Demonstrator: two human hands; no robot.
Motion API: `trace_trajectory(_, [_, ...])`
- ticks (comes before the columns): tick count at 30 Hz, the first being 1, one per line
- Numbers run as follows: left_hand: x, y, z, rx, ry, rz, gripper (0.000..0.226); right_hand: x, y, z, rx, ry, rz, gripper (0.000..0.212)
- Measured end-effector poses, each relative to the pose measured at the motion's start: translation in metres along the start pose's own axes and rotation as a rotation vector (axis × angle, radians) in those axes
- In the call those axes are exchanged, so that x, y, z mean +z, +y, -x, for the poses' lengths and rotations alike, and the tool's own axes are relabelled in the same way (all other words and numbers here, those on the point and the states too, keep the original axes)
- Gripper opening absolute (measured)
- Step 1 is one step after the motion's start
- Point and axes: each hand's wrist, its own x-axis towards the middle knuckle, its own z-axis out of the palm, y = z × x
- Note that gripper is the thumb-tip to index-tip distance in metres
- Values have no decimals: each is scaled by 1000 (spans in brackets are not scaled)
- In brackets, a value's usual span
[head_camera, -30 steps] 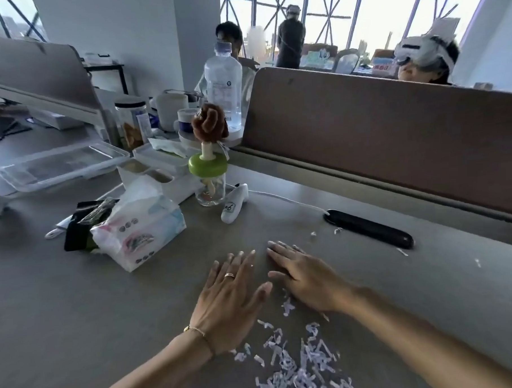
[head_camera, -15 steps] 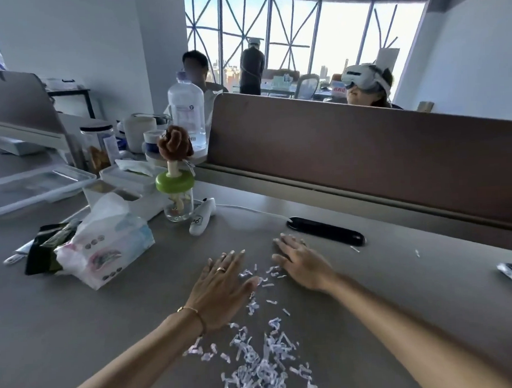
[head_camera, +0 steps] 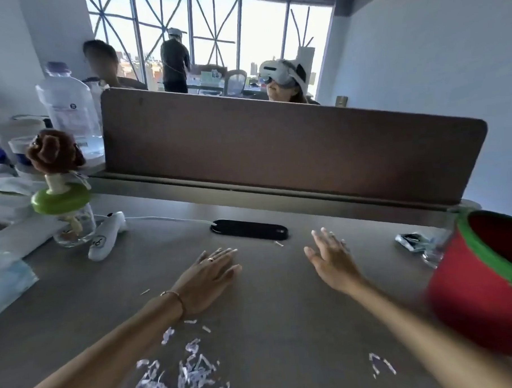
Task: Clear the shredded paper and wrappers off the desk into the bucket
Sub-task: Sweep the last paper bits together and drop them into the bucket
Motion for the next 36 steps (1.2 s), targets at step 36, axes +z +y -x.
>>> trace_trajectory(36, [-33,29,238,-98,133,-131,78,48,-181,86,-588,-313,-125,60])
